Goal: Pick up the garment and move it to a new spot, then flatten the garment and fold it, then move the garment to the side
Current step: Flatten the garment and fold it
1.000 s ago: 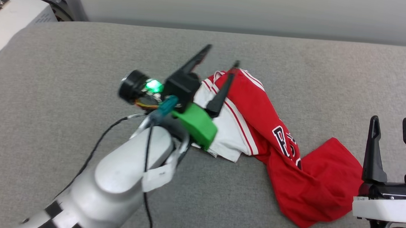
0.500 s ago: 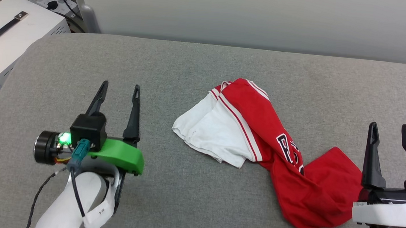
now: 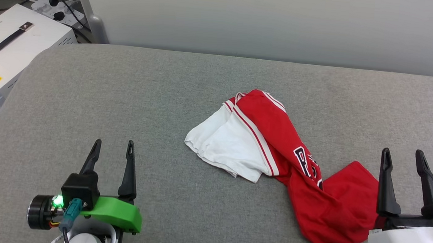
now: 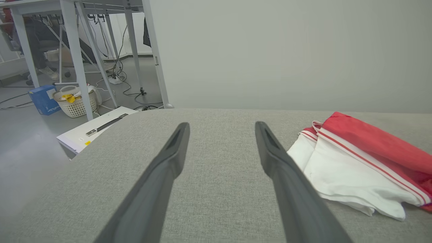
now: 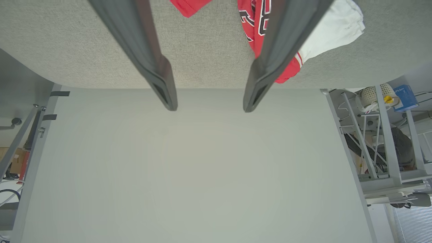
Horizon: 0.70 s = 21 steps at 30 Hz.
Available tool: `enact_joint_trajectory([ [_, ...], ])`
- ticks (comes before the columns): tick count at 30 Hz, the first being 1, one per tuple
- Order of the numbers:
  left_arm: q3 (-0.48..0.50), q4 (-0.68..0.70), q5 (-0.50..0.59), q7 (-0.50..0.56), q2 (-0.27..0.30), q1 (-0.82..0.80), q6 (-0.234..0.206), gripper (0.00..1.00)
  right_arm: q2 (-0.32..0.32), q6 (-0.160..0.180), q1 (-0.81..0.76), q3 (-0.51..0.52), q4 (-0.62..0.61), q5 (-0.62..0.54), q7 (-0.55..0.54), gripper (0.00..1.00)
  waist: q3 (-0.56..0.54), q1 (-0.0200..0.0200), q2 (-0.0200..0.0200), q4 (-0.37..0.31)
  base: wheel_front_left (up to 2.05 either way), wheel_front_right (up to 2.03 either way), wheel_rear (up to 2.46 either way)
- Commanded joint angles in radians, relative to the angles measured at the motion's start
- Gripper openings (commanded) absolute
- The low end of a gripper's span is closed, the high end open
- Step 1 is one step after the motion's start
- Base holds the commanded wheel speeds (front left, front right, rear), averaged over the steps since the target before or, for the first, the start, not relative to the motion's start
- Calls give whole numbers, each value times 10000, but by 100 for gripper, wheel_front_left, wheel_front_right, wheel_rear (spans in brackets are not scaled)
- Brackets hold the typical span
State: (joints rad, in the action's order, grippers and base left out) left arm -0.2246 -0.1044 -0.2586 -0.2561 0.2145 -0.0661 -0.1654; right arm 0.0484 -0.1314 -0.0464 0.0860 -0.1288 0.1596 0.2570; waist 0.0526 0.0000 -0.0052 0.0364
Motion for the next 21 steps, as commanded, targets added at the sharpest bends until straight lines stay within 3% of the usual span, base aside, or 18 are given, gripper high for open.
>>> enact_joint_trajectory([
  [1,136,3,206,-56,-128,210,116,100,18,7,-150,-49,87,-57,47,100,-33,0,52,34,0,0,0],
  [11,1028,-114,899,-57,-929,706,812,100,18,7,-455,-237,748,-126,47,100,-152,0,52,179,0,0,0],
  [21,1605,-112,1298,-57,-1334,967,1299,100,18,7,-655,-444,1190,-141,47,100,-221,0,52,199,0,0,0],
])
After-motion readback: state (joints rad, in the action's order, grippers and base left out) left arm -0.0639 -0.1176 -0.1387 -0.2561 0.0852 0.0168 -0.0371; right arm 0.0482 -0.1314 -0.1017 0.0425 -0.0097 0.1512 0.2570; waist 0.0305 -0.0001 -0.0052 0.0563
